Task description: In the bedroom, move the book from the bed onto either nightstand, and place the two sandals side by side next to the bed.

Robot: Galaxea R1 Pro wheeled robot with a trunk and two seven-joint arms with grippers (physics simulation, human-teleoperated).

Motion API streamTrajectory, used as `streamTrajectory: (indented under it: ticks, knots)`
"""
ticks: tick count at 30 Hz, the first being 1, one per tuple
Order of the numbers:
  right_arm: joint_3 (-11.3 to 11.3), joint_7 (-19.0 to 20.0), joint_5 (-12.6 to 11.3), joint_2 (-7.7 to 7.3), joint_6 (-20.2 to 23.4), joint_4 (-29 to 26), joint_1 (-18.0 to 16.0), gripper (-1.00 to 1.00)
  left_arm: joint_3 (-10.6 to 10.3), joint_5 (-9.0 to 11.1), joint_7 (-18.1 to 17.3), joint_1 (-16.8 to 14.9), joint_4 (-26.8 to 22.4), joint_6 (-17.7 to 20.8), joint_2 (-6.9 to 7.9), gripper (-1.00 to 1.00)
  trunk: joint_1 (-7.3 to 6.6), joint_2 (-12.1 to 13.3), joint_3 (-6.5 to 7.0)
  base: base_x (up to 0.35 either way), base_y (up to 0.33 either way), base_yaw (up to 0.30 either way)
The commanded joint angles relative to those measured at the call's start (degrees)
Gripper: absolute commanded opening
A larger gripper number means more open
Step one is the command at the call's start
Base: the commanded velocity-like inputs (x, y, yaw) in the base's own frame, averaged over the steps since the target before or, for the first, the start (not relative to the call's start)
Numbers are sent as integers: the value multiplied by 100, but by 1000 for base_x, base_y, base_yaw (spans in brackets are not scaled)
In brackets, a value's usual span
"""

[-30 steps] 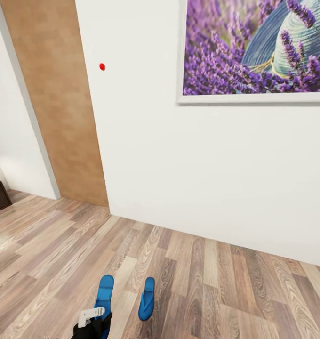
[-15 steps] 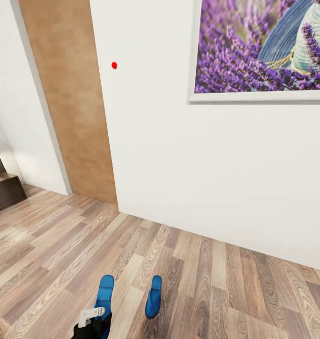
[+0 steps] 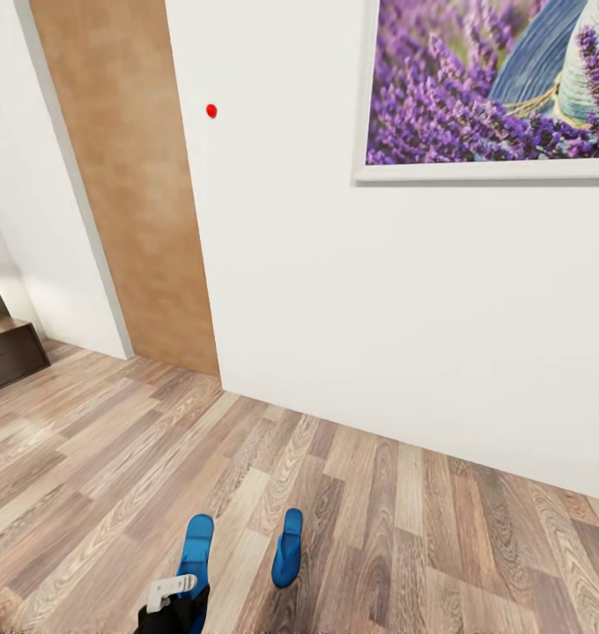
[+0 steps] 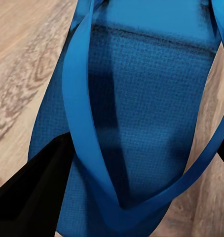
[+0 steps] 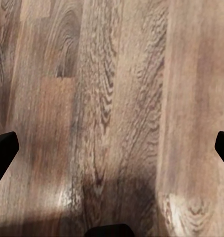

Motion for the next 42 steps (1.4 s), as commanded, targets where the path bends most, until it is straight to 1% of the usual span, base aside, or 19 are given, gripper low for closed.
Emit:
streamTrajectory:
  ticks: [1, 15, 20, 40, 42]
  knots:
    - [-18, 29, -58, 1, 59, -1, -2, 100, 50, -50, -17, -5, 1, -24, 3, -100, -1, -2, -15, 0, 0, 0]
    - [-18, 25, -58, 1, 59, -1, -2, 100, 50, -50, -17, -5, 2, -24, 4, -100, -1, -2, -141, 0, 0, 10]
    - [-18, 39, -58, 1, 59, -1, -2, 100, 50, -50, -21, -5, 2, -23, 5, -100, -1, -2, -153, 0, 0, 31]
    - [-18, 34, -58, 1, 60, -1, -2, 100, 57, -50, -26, -5, 2, -30, 10, -100, -1, -2, -154, 0, 0, 270]
    - [-18, 34, -58, 1, 59, -1, -2, 100, 58, -50, -26, -5, 1, -27, 13, -100, -1, -2, -154, 0, 0, 101]
